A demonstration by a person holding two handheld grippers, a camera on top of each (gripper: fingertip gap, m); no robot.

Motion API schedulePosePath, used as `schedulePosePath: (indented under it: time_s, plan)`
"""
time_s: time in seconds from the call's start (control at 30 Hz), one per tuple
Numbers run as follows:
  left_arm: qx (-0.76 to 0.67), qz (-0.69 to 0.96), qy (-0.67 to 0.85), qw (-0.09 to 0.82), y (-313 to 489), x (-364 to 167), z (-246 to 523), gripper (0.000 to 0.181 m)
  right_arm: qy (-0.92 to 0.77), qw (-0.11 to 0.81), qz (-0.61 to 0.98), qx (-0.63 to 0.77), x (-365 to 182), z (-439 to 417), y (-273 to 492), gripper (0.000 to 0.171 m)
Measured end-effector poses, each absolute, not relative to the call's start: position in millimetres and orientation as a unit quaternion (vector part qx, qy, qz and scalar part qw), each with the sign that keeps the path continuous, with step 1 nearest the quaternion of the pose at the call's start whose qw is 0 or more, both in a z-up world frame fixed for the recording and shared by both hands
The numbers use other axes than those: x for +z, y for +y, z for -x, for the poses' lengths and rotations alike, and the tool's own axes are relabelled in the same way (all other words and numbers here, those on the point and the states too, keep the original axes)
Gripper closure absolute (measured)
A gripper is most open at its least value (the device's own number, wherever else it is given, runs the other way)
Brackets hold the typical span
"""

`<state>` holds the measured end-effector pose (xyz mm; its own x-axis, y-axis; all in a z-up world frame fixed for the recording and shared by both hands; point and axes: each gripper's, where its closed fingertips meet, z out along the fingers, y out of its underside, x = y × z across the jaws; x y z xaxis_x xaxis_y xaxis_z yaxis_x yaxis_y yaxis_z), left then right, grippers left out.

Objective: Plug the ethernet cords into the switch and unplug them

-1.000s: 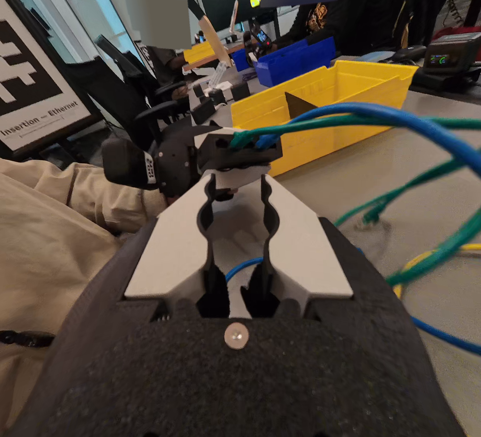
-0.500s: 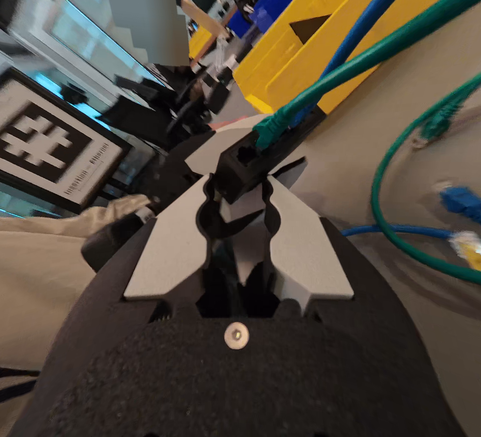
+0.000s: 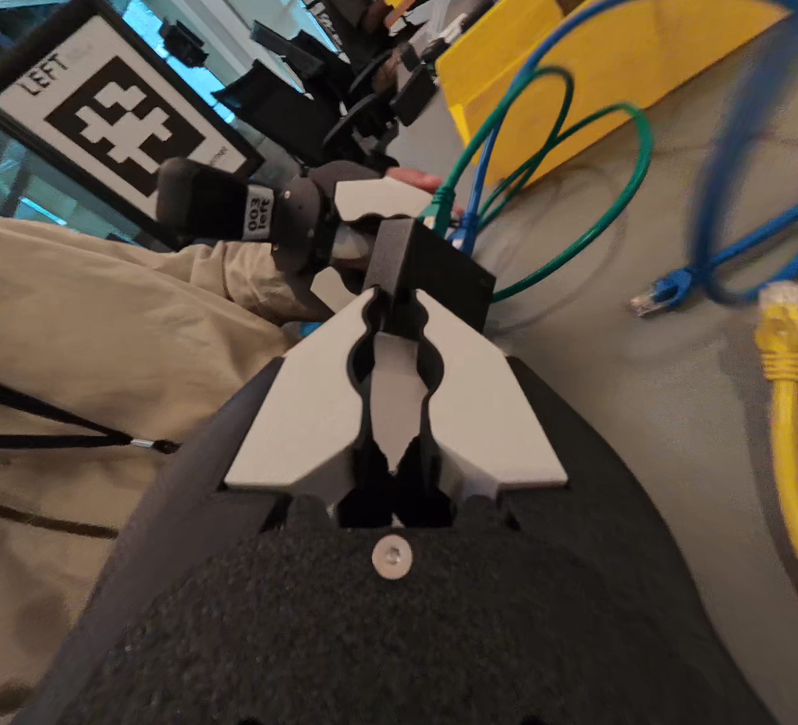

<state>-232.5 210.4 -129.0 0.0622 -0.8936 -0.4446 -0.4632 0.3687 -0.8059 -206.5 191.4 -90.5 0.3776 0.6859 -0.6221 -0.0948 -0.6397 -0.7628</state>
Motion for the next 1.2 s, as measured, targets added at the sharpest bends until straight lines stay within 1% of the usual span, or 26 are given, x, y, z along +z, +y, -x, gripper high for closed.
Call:
schedulePosePath:
  time_s: [0.03,0.1,0.13,0.2,0.23,0.27,0.33,0.37,0.5,0.53,0.57,0.63,0.73,0.83,0.9,0.97,1.03,1.1,1.2]
  plan:
    - [-0.212,0.529,0.647,0.506,213,-136,228,0.115,-0.192,0.374,0.752,0.508,-98,205,196,0.16]
    - [-0.202,0.554,0.641,0.492,222,-149,221,0.121,-0.197,0.385,0.782,0.448,-114,200,205,0.16]
    - [-0.197,0.555,0.646,0.485,224,-155,219,0.12,-0.198,0.393,0.798,0.411,-121,194,210,0.161]
    - [-0.185,0.557,0.645,0.489,228,-157,217,0.124,-0.203,0.431,0.797,0.371,-119,187,217,0.159]
    - [-0.185,0.559,0.641,0.492,228,-156,217,0.126,-0.201,0.447,0.798,0.35,-119,182,220,0.151]
    - [-0.185,0.562,0.637,0.494,228,-155,217,0.127,-0.203,0.45,0.806,0.328,-122,180,220,0.137]
    - [-0.181,0.564,0.636,0.494,228,-156,218,0.128,-0.207,0.45,0.813,0.307,-125,181,220,0.115]
    - [-0.179,0.564,0.636,0.496,228,-156,218,0.128,-0.208,0.447,0.817,0.3,-126,183,218,0.11]
    - [-0.177,0.561,0.638,0.496,227,-157,217,0.127,-0.205,0.44,0.826,0.285,-137,198,217,0.103]
    - [-0.177,0.56,0.639,0.496,227,-158,217,0.127,-0.207,0.43,0.831,0.287,-144,204,216,0.106]
    - [-0.176,0.56,0.64,0.496,227,-158,217,0.126,-0.21,0.42,0.84,0.274,-154,205,216,0.113]
    - [-0.176,0.56,0.639,0.496,227,-157,220,0.126,-0.211,0.415,0.853,0.235,-168,200,220,0.143]
    - [-0.171,0.558,0.638,0.502,232,-148,228,0.126,-0.195,0.413,0.857,0.24,-161,188,223,0.145]
    - [-0.177,0.545,0.634,0.519,236,-115,238,0.126,-0.194,0.433,0.833,0.284,-124,175,220,0.145]
    - [-0.188,0.53,0.641,0.522,235,-89,241,0.126,-0.189,0.423,0.829,0.313,-99,163,214,0.145]
    - [-0.175,0.5,0.655,0.538,236,-62,240,0.126,-0.182,0.392,0.823,0.368,-78,156,204,0.145]
    - [-0.161,0.461,0.686,0.54,231,-42,233,0.124,-0.179,0.343,0.82,0.423,-67,152,191,0.145]
    - [-0.153,0.423,0.736,0.506,219,-36,223,0.118,-0.171,0.307,0.805,0.479,-57,150,183,0.145]
    - [-0.104,0.376,0.793,0.469,217,-42,205,0.12,-0.16,0.257,0.788,0.536,-56,153,175,0.145]
